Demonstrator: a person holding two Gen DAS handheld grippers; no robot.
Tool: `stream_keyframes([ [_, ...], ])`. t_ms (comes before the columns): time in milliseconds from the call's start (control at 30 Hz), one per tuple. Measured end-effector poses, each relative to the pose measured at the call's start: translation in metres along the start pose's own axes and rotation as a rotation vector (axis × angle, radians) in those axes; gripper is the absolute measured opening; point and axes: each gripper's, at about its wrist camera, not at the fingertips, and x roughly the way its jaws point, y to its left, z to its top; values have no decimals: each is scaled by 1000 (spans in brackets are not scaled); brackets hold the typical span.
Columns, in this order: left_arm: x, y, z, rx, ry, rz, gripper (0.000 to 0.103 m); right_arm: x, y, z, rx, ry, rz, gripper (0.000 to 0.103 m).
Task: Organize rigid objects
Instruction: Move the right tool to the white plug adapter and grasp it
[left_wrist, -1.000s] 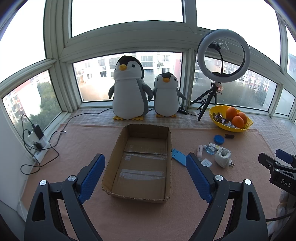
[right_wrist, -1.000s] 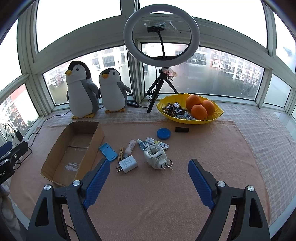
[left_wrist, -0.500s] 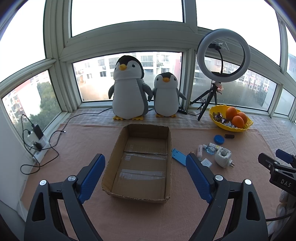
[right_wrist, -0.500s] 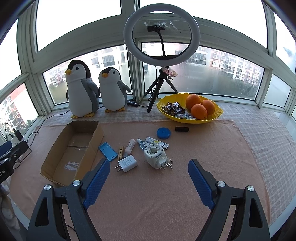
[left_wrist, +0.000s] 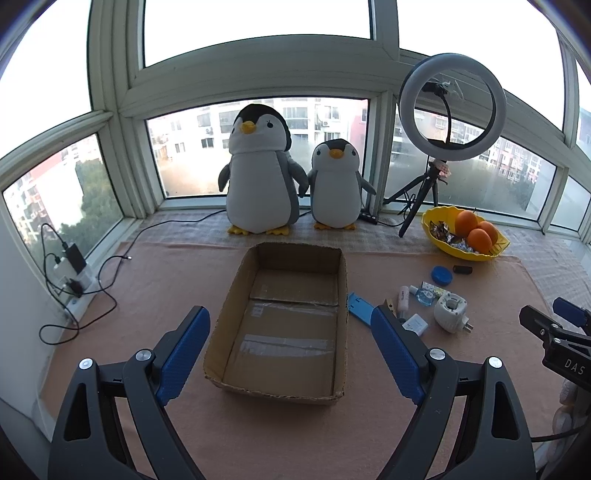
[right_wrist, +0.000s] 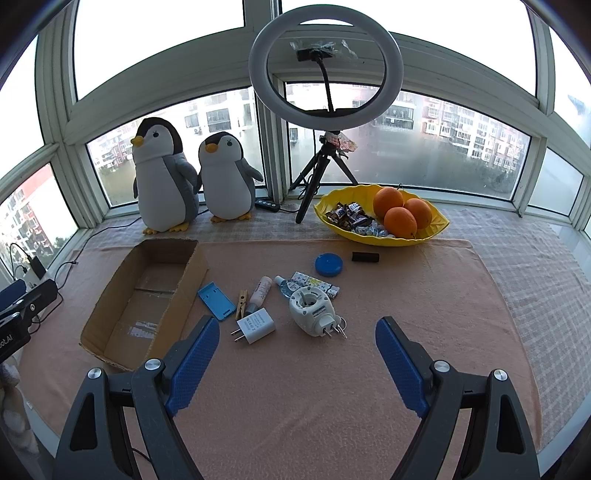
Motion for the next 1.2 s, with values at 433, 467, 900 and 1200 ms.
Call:
stream_keyframes([
  [433,26,27,-3,-30,41,61,88,14,-8,-1,11,8,0,84],
  [467,28,32,-4,-36,46,73,89,16,-10,-1,17,9,-1,84],
  [900,94,103,-32,-148,199,192,88,41,-47,-9,102,31,33,84],
  [1200,139,113,-51,-189,321,157,88,62,-70,-19,152,94,28,84],
])
